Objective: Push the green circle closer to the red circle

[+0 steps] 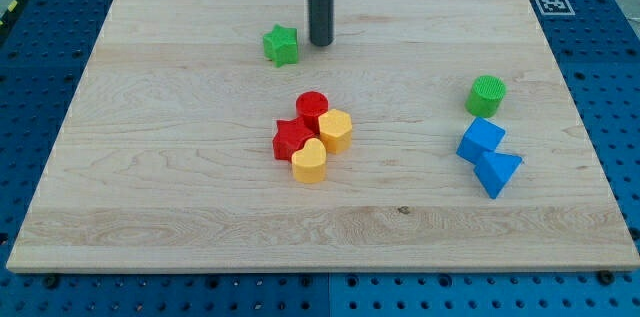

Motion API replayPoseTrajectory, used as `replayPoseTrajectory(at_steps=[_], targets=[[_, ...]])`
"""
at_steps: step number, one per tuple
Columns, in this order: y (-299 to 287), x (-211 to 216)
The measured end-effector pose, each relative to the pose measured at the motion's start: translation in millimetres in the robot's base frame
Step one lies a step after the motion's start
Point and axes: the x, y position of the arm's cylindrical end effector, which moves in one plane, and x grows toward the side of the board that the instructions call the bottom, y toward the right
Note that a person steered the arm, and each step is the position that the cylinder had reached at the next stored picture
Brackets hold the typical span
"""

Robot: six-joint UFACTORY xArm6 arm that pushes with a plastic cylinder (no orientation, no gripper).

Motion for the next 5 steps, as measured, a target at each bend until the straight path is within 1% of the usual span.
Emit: replayPoseTrajectory(at_steps=[1,2,3,4,5], targets=[[83,2],[173,36],[246,74],[252,110],[248,110]])
